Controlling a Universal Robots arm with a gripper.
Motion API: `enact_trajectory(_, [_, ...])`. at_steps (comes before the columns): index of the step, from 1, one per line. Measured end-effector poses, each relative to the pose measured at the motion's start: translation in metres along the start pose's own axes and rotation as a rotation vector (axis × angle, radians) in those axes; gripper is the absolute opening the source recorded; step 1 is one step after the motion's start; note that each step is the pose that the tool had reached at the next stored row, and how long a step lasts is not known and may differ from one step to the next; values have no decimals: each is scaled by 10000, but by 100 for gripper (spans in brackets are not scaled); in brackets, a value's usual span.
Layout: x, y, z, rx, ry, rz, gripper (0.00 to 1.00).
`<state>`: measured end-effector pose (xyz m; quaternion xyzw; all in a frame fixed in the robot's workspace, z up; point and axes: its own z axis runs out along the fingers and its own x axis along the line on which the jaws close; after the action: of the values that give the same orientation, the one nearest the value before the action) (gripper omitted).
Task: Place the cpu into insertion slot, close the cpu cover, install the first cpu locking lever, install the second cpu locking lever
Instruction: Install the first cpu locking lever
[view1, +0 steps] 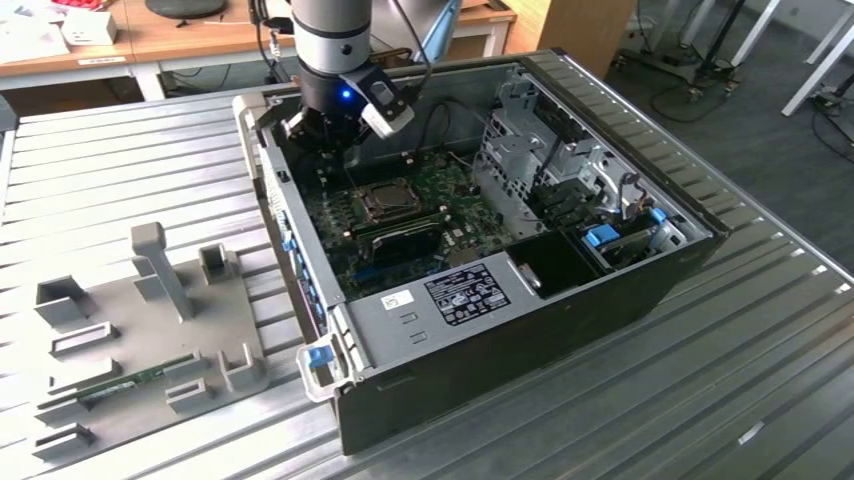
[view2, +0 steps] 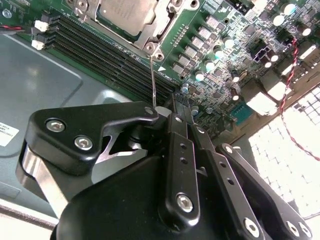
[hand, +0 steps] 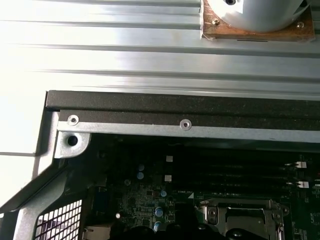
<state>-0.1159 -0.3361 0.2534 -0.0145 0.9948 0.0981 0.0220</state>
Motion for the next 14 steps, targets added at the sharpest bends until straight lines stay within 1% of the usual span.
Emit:
enact_trajectory(6, [-13, -1, 1, -5, -2, -1, 10])
enact_trajectory(14, [-86, -3, 7, -9, -3, 0, 10])
